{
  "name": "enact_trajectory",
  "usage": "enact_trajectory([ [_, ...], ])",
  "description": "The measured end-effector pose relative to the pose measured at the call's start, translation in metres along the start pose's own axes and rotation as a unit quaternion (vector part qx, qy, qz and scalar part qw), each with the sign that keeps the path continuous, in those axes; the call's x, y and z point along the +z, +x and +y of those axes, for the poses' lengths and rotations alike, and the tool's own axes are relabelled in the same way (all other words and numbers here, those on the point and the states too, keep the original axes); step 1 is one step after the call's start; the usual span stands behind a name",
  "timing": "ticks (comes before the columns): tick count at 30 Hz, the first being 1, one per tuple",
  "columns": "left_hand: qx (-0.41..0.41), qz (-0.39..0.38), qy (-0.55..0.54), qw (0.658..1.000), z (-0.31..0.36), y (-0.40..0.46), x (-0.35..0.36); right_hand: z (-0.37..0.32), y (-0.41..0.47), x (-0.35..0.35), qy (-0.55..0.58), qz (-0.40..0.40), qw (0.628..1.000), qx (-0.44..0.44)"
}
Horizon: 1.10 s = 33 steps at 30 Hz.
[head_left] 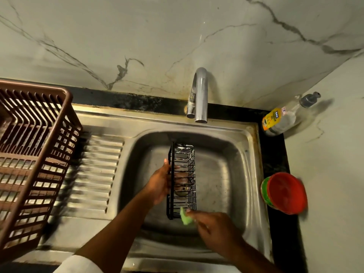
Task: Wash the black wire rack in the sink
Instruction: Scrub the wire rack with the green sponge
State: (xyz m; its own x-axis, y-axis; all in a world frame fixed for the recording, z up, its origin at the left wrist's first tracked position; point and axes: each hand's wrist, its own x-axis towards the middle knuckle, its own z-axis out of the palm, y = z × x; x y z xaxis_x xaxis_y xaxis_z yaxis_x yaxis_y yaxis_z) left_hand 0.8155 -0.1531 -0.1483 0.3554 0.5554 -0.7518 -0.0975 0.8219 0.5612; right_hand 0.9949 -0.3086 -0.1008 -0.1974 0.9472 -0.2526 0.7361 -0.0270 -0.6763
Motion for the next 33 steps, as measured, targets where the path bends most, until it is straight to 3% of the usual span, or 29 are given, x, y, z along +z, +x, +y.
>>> enact_trajectory([
  [3,-0.006,-0.016,0.145,0.989,-0.025,-0.009,-0.012,0.003,0.001,-0.011,0.074,0.092,0.988,0.103],
  [6,-0.012,-0.072,0.289,0.954,-0.049,-0.02,-0.021,0.01,0.004,-0.014,0.14,0.166,0.962,0.168],
  [8,-0.027,-0.073,0.291,0.954,-0.06,-0.025,-0.02,0.012,0.005,-0.014,0.176,0.193,0.945,0.196],
  [12,-0.003,0.013,0.215,0.977,-0.062,-0.027,-0.009,0.006,0.001,-0.02,0.205,0.212,0.934,0.204],
  [16,0.012,-0.043,0.153,0.987,-0.014,-0.045,0.024,-0.008,-0.004,-0.042,0.231,0.235,0.924,0.195],
  [19,0.03,-0.092,0.081,0.992,0.022,-0.056,0.037,-0.021,-0.002,-0.064,0.231,0.279,0.918,0.162],
  [22,0.022,-0.094,0.001,0.995,0.038,-0.061,0.044,-0.033,0.008,-0.084,0.165,0.309,0.931,0.107],
  [29,0.013,-0.049,-0.002,0.999,0.033,-0.068,0.055,-0.067,0.072,-0.084,-0.039,0.219,0.973,-0.055],
  [33,0.001,0.009,-0.046,0.999,0.036,-0.06,0.054,-0.077,0.079,-0.058,-0.183,0.187,0.953,-0.151],
])
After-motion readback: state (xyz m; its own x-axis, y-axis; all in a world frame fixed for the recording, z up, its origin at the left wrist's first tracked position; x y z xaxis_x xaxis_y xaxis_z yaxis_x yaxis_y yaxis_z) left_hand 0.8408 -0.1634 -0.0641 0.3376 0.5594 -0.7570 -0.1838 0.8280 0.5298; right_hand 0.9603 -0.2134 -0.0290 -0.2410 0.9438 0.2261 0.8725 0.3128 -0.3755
